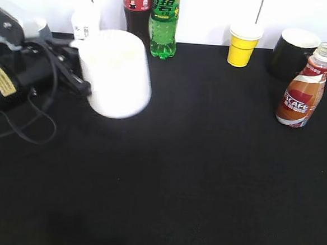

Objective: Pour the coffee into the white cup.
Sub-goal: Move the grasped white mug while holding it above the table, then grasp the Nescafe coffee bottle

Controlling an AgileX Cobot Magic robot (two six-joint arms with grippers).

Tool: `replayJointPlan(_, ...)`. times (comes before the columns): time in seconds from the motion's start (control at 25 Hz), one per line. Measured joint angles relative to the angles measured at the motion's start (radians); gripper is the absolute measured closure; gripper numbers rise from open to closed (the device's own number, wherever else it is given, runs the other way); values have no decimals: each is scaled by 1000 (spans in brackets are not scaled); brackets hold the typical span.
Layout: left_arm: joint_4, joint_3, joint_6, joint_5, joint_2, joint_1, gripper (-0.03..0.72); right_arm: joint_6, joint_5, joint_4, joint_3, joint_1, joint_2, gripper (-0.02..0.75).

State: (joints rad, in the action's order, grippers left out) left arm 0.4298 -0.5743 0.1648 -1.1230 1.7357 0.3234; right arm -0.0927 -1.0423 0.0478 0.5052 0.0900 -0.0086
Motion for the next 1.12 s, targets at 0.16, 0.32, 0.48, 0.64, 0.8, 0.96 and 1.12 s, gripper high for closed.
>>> replayJointPlan(0.16,5,-31,22,20,0,6,625,-1,81,0,21,0,18,164)
replayJointPlan(0.32,8,-35,23,55,0,6,625,6,601,0,25,0,362,164)
replayJointPlan(0.48,8,-35,24,68,0,6,625,19,1223,6,-216,0,695,164)
replayJointPlan(0.64,5,-35,24,74,0,6,625,-46,1699,7,-388,0,1041,164)
replayJointPlan(0.8,5,-35,24,75,0,6,625,-75,1931,21,-390,0,1237,164)
replayJointPlan(0.96,5,-35,24,75,0,6,625,-76,2185,49,-390,0,1531,164)
replayJointPlan(1.12,7,-35,24,75,0,6,624,-49,2243,57,-320,0,1725,141)
